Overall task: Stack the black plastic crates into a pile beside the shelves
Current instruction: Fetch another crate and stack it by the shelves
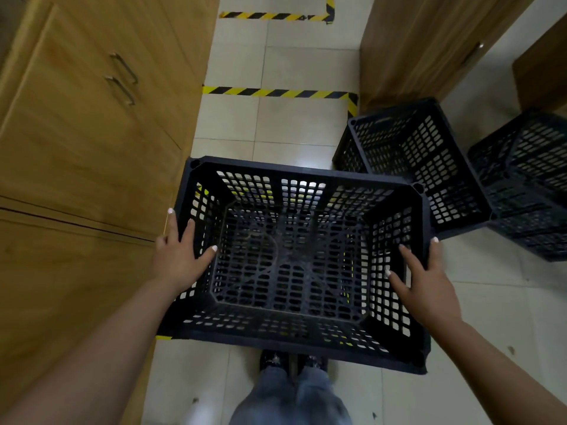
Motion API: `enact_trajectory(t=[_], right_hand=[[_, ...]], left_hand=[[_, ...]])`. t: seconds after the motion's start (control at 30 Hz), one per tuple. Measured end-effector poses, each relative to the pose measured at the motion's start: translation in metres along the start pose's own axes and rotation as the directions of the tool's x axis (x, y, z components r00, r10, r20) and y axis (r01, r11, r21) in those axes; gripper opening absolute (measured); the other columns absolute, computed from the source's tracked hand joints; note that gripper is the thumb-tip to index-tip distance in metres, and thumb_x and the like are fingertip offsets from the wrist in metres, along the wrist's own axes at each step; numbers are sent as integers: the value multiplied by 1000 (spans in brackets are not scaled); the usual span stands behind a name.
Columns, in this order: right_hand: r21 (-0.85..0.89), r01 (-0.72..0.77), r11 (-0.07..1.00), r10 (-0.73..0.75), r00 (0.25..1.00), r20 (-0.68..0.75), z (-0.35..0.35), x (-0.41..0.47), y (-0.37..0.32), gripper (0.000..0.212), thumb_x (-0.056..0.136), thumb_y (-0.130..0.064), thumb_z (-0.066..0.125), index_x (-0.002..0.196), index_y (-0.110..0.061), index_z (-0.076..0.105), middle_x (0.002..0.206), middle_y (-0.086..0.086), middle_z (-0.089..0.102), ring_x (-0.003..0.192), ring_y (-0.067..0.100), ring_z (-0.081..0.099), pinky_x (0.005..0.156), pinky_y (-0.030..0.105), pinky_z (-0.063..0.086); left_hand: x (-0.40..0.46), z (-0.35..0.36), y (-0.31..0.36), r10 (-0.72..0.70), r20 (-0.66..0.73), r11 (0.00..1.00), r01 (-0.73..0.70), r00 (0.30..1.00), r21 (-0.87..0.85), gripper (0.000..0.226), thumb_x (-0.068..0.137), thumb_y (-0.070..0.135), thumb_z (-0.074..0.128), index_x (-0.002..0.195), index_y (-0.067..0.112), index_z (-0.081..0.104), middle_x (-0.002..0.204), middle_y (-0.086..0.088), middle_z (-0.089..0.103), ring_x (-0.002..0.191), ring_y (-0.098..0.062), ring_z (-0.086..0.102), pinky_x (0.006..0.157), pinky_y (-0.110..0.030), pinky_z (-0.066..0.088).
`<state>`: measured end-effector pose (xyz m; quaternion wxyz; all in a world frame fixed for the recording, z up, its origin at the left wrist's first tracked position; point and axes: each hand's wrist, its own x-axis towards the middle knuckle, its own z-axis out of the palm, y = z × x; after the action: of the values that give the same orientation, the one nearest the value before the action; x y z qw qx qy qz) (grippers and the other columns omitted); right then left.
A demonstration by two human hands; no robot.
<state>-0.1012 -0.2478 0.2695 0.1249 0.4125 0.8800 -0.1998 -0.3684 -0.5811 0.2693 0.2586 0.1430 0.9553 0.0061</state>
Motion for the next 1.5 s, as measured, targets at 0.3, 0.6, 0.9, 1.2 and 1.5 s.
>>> enact_trajectory(t=[0.3,0.6,0.9,1.2,1.5], right_hand=[[141,4,990,6,997,-72,14,-4,-1,73,85,-41,65,148,-28,30,156,21,10,141,37,25,108,47,36],[330,-60,942,105,987,-119,5,-6,-17,78,74,-59,67,140,-25,44,150,8,25,136,25,33,109,39,34],[350,-63,934,97,992,-80,-2,6,-44,76,75,-58,67,141,-30,40,151,12,25,137,27,31,107,40,34],[351,-76,933,129,983,-129,3,13,-48,72,77,-56,66,139,-27,42,141,10,36,127,26,43,100,37,39],[345,-57,937,126,975,-182,-3,11,-48,63,83,-51,63,137,-25,45,133,9,44,119,24,48,88,32,39]], left_hand=[[-3,8,3,-38,-72,999,40,997,26,78,88,59,47,152,27,16,160,-5,-17,125,-43,31,100,-45,34],[-1,6,5,-69,-124,989,51,990,-140,77,84,56,58,149,28,27,162,-1,-3,130,-46,27,102,-51,33],[-10,0,-25,-85,-94,985,69,992,-155,78,84,57,57,149,27,27,162,-5,-2,131,-49,26,102,-54,35],[-1,-6,-24,-79,-73,976,62,994,-209,74,85,58,53,149,32,25,162,1,-6,135,-42,20,103,-52,35],[-1,-7,-28,-42,-112,977,17,993,-214,70,88,51,56,148,28,30,162,-3,3,133,-45,27,105,-52,33]])
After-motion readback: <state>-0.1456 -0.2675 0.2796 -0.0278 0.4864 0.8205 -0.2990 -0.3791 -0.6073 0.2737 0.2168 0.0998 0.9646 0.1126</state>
